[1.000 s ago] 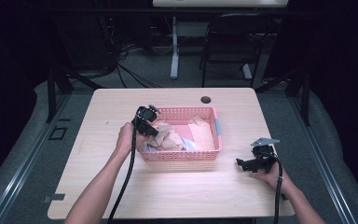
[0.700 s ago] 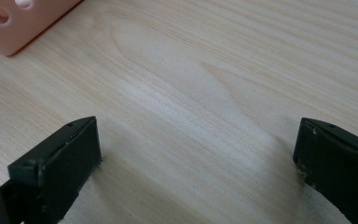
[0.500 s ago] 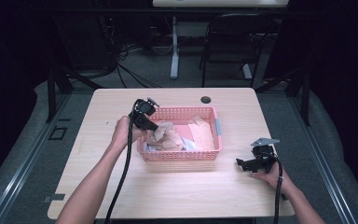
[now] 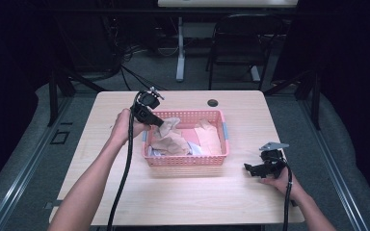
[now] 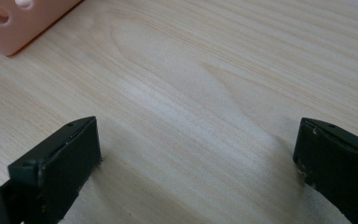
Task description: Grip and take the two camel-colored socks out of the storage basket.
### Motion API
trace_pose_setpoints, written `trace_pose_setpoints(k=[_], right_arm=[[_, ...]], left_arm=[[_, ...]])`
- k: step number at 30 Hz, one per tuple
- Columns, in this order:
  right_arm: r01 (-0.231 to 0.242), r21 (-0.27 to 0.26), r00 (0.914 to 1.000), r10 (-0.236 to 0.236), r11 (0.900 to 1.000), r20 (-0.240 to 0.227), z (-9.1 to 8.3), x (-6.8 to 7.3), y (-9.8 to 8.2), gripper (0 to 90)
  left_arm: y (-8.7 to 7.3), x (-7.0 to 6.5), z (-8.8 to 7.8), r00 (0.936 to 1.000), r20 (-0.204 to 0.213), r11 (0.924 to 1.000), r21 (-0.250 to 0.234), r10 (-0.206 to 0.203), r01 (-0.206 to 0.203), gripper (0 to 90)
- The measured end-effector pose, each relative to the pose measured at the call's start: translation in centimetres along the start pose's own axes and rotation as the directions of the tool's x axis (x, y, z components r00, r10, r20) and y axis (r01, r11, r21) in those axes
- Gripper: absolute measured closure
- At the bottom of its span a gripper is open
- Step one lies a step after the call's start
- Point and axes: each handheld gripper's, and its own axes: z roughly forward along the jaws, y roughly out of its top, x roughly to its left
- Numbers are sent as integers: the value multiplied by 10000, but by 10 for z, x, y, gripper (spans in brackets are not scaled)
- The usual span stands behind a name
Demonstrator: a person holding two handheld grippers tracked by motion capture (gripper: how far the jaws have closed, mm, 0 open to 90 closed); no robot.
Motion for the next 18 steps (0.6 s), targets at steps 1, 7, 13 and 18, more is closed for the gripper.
trace_pose_setpoints(k=[1, 7, 13, 18], right_arm=[[4, 0, 10000, -4, 10000, -2, 0, 0, 0, 0], [1, -2, 10000, -1, 10000, -3, 0, 0, 0, 0], [9, -9, 10000, -9, 10000, -10, 0, 0, 0, 0], [46, 31, 10000, -46, 10000, 15, 0, 0, 0, 0]], left_arm=[[2, 0, -3, 10000, -20, 10000, 5, 40, -40, 871], [9, 0, -18, 9998, -107, 9999, -31, 152, -153, 871], [11, 5, -37, 9995, -272, 9998, -91, 178, -181, 871], [6, 13, -51, 9991, -409, 10000, -26, 89, -90, 871]])
